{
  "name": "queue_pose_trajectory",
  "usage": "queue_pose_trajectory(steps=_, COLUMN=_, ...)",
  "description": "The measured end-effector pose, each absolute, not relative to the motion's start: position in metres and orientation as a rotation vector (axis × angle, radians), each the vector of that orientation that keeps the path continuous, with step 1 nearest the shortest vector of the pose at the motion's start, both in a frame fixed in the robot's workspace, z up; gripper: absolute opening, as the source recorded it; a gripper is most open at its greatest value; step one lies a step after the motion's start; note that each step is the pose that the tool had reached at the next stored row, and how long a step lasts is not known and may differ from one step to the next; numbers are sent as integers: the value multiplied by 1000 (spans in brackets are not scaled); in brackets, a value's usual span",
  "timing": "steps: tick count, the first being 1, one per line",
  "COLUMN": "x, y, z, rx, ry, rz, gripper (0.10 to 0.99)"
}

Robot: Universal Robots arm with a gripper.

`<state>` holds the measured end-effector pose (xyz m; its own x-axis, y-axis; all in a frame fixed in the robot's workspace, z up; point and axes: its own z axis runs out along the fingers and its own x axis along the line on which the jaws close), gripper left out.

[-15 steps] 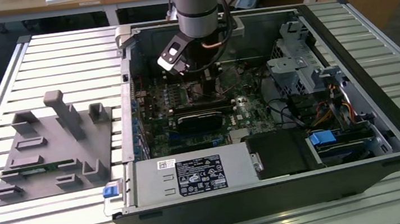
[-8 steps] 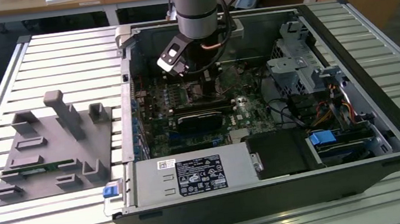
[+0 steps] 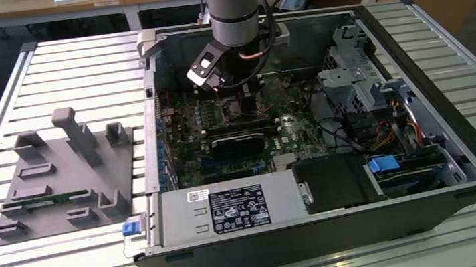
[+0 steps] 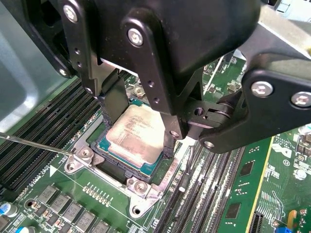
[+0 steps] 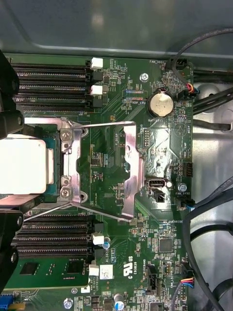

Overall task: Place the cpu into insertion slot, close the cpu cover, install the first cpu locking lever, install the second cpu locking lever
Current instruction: 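Place the cpu into insertion slot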

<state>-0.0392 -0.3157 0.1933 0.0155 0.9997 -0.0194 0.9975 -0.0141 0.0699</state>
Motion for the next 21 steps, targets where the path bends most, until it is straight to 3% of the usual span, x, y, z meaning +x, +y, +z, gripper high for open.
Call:
queue_pose_trajectory(steps=2, x=-39, y=-316, z=193, rx=2192, ry=2160, rz=55, gripper=549)
queue_pose_trajectory(steps=3, x=-39, y=-316, z=193, rx=2192, ry=2160, rz=55, gripper=612)
queue_pose_trajectory(steps=21, x=-39, y=-312, z=193, rx=2192, ry=2160, rz=54, gripper=612)
